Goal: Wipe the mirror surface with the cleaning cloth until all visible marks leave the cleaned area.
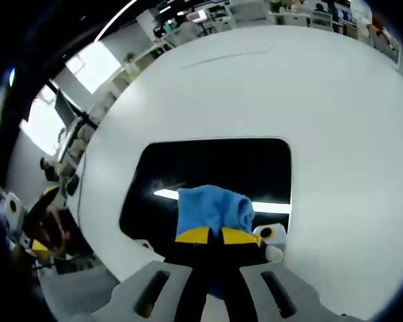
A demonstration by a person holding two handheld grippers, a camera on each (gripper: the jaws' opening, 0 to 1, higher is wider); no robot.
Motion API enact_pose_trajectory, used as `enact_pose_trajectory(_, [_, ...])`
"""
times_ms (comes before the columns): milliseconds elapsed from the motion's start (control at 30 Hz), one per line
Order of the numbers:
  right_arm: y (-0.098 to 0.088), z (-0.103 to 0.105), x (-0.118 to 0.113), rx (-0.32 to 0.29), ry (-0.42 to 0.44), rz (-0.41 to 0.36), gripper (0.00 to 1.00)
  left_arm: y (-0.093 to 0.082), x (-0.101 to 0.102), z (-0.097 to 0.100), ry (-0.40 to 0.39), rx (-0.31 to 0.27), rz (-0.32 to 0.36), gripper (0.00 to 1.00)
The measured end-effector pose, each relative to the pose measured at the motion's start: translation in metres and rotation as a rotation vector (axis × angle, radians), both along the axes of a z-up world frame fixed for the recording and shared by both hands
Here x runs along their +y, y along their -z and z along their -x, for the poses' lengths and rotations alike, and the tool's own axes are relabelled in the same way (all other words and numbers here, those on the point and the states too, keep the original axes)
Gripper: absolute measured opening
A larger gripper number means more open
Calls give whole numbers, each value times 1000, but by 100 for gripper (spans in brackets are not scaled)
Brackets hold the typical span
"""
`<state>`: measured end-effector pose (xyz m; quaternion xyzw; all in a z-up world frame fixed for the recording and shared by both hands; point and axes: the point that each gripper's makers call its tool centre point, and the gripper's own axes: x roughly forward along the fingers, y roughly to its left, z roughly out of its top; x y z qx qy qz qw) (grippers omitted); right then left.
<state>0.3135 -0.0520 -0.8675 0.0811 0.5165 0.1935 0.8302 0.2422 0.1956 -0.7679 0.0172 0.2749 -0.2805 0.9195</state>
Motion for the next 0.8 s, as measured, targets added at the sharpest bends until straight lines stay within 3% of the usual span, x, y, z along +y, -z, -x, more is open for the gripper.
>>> enact_pose_trajectory(800, [0, 32, -2, 26, 7, -41, 0, 3, -7, 3, 14, 5, -1, 100])
